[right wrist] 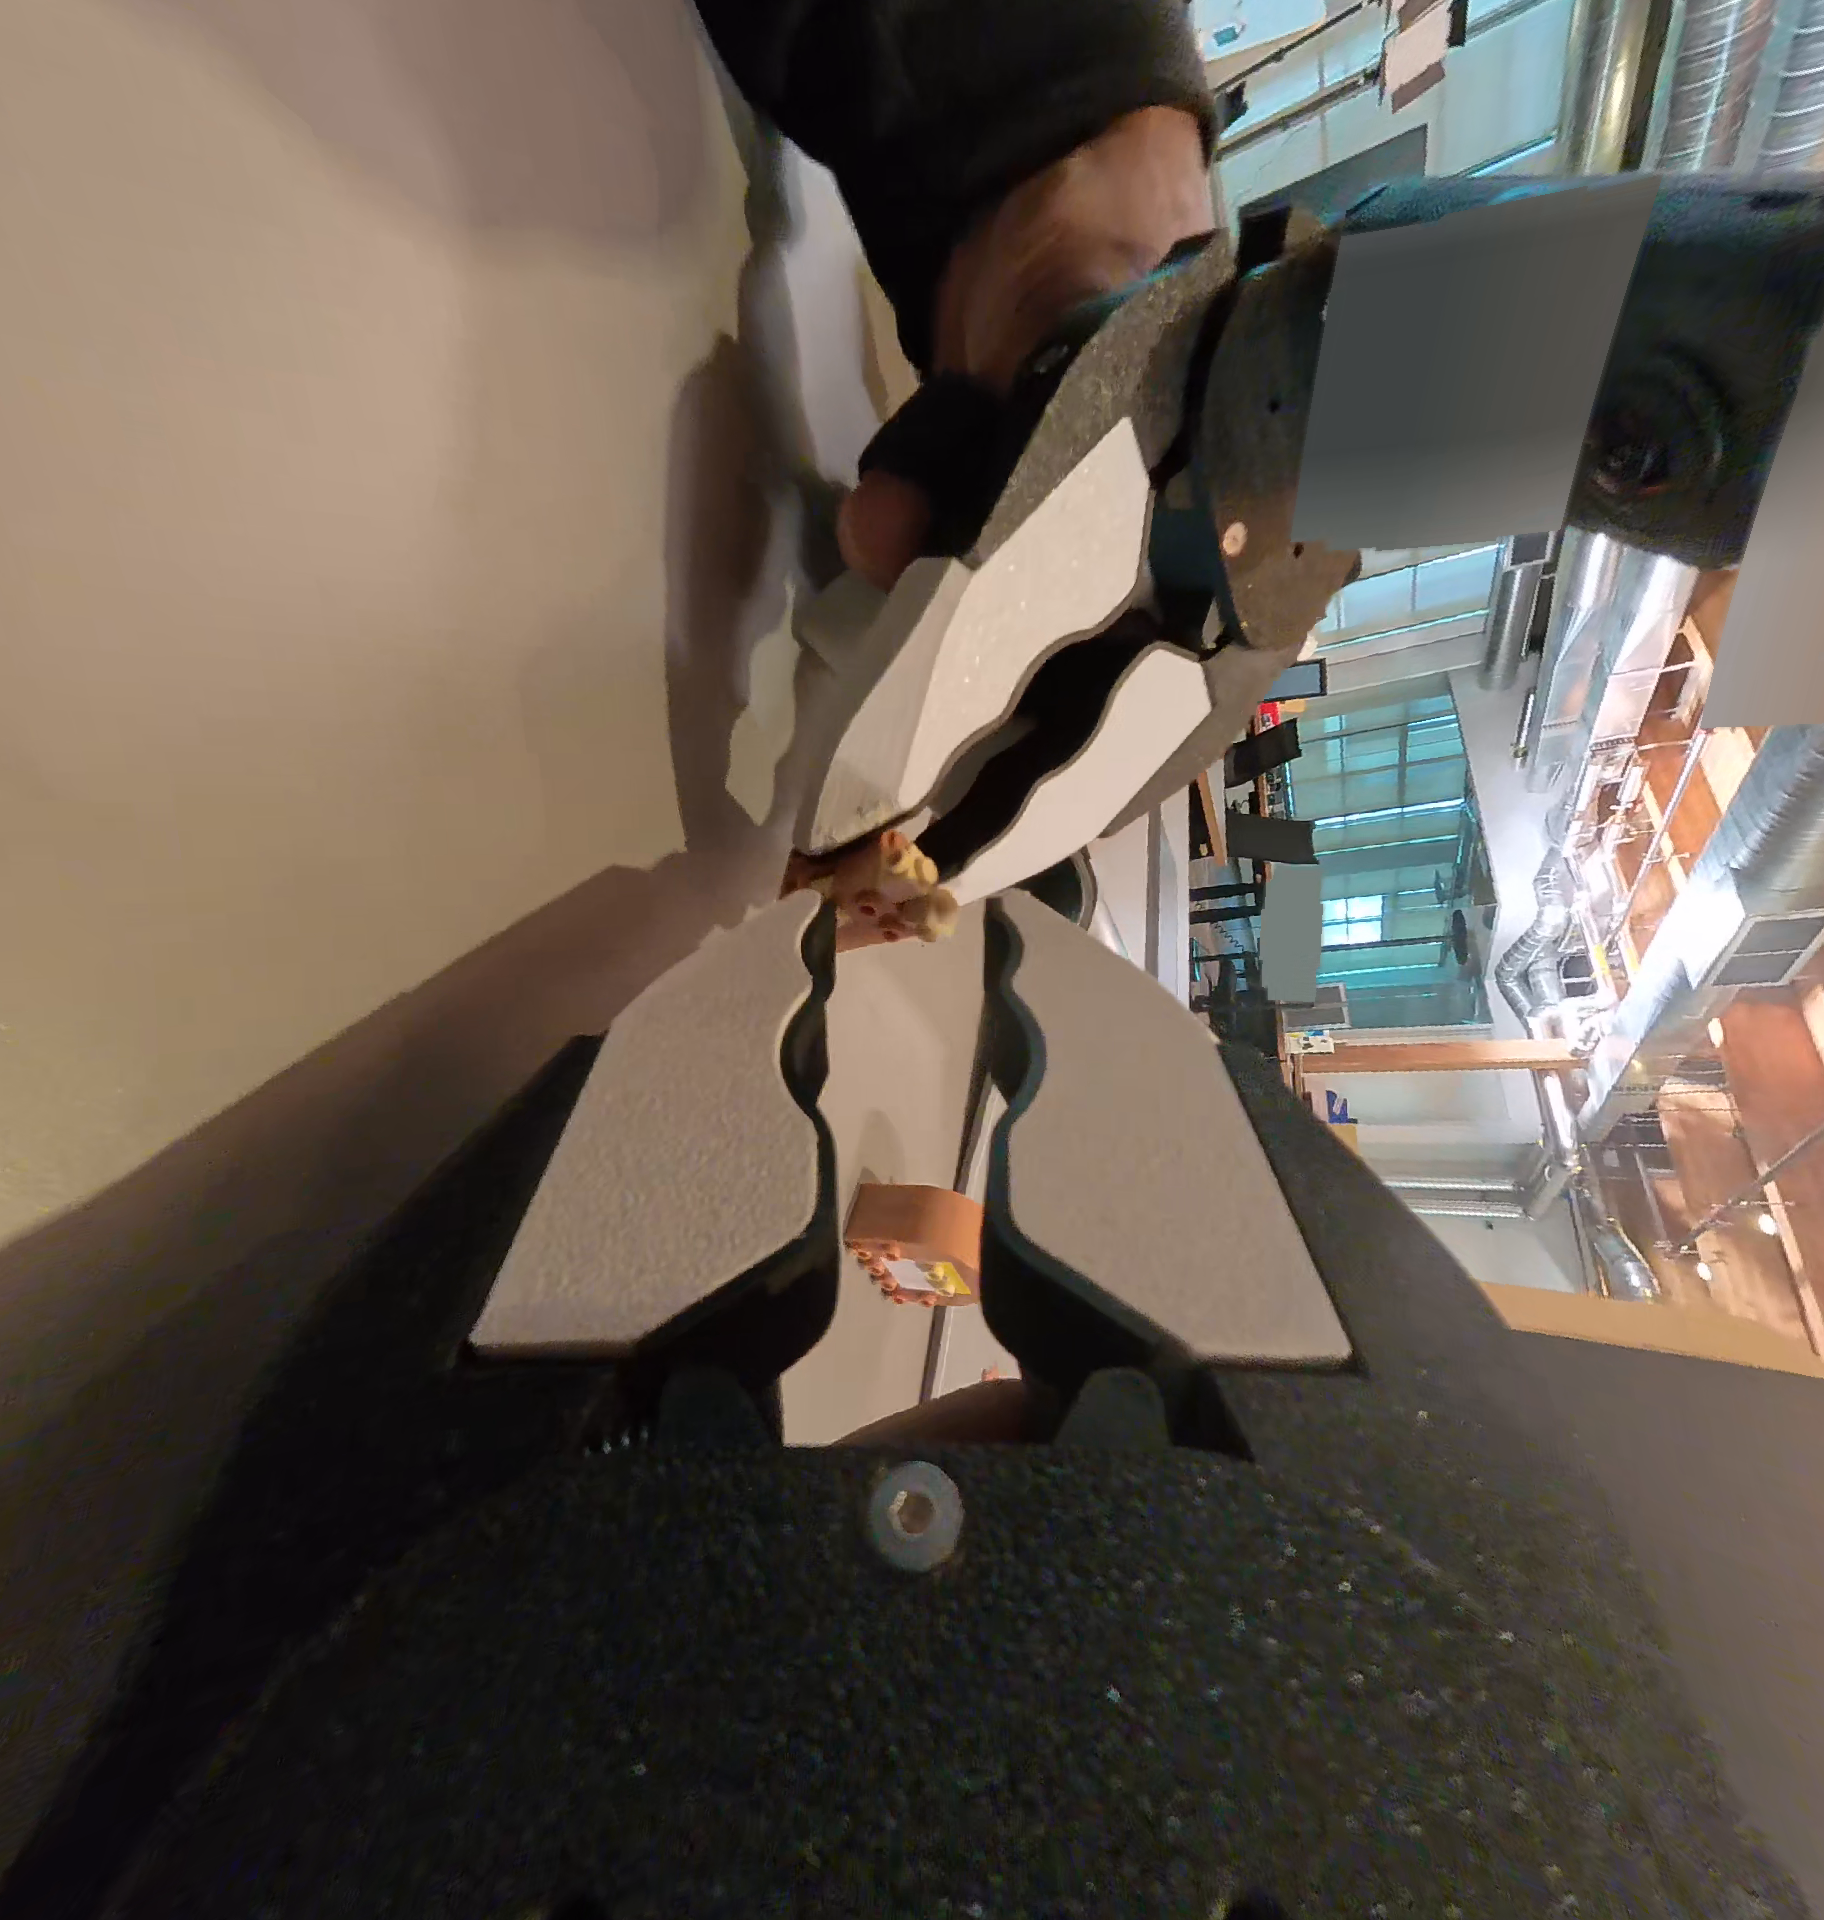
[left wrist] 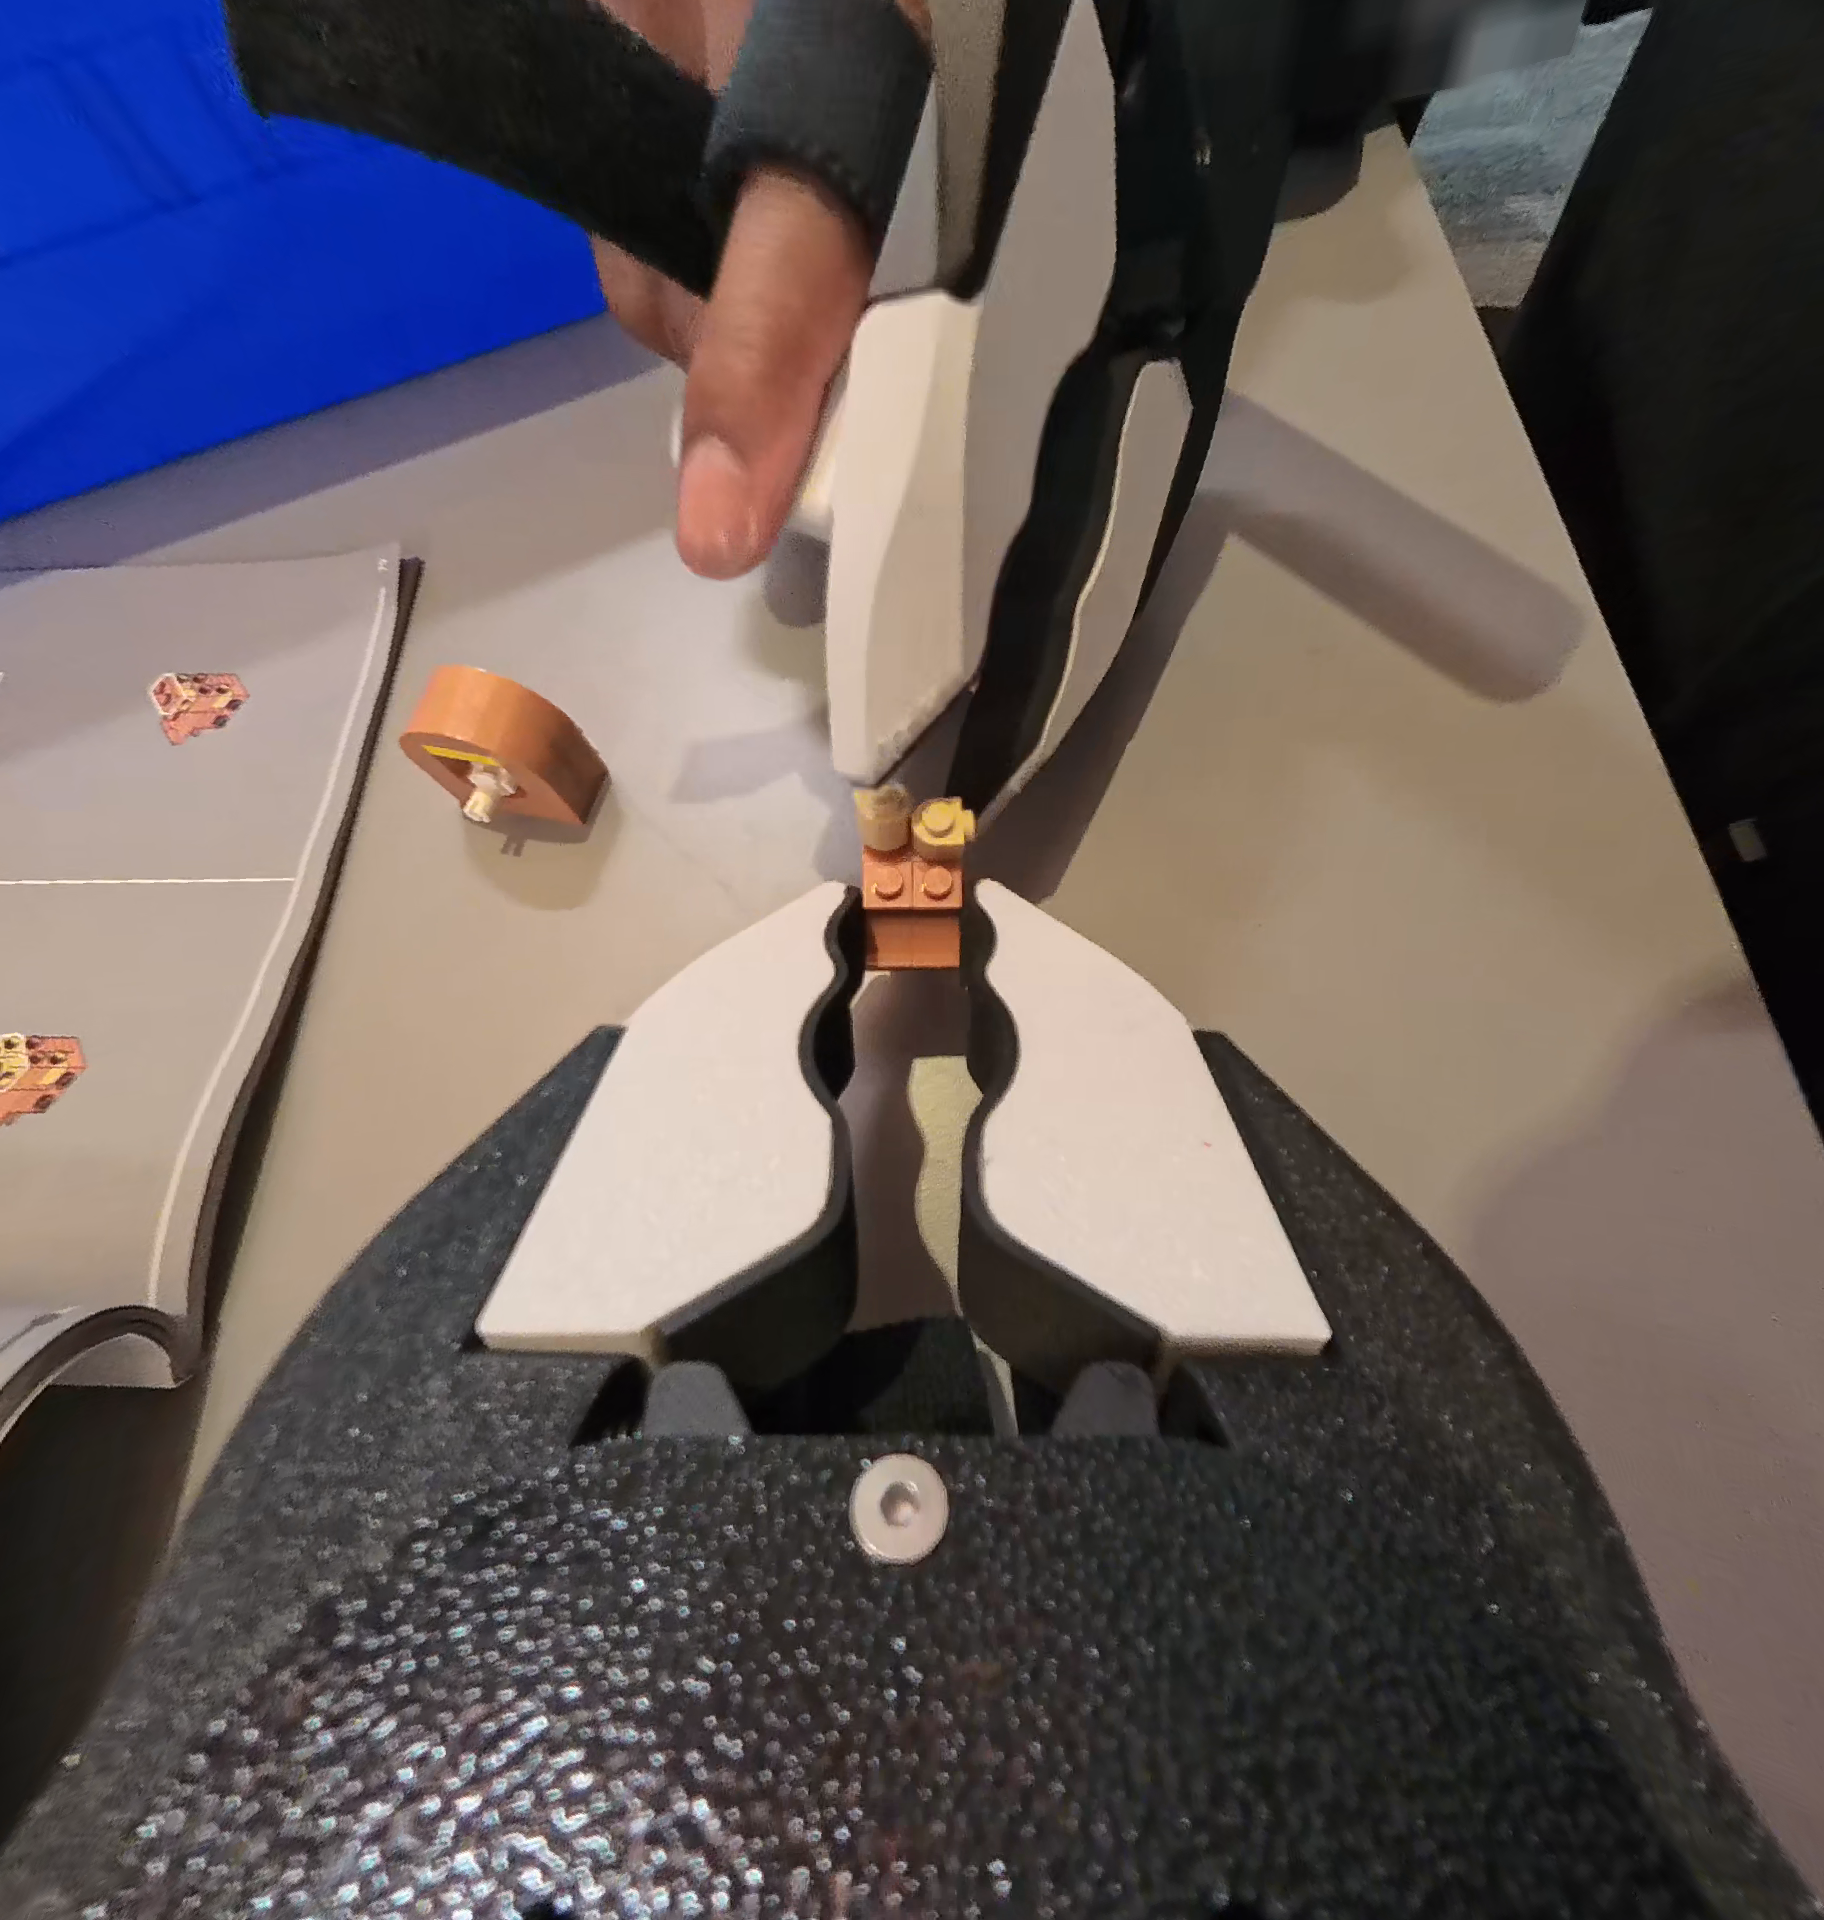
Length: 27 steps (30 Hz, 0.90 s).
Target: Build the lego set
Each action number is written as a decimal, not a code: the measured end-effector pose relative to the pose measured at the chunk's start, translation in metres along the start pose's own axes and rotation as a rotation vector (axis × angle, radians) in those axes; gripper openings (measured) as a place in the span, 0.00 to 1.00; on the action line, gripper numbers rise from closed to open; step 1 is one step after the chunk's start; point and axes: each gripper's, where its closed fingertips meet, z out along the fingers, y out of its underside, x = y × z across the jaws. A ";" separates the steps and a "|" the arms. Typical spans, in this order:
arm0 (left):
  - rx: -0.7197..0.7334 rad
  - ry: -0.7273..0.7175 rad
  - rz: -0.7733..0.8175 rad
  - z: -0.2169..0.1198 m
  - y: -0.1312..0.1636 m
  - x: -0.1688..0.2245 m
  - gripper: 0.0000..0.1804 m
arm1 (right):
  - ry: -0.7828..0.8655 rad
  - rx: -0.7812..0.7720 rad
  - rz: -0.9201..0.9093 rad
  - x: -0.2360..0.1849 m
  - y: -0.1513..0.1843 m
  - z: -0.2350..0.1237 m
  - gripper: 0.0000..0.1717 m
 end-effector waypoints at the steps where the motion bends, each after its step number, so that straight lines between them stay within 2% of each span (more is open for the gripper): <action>1: 0.001 -0.001 -0.006 0.000 0.000 -0.001 0.09 | -0.003 -0.009 -0.012 -0.002 0.001 0.001 0.15; 9: -0.033 -0.014 0.003 0.002 0.002 -0.001 0.09 | -0.050 -0.024 0.022 -0.009 0.000 0.004 0.16; 16: 0.013 -0.038 -0.028 -0.004 -0.005 -0.005 0.09 | -0.046 -0.042 0.053 -0.010 0.002 0.007 0.13; 27: -0.040 -0.032 -0.077 0.000 0.011 -0.009 0.09 | -0.070 -0.052 0.169 -0.008 0.012 0.003 0.14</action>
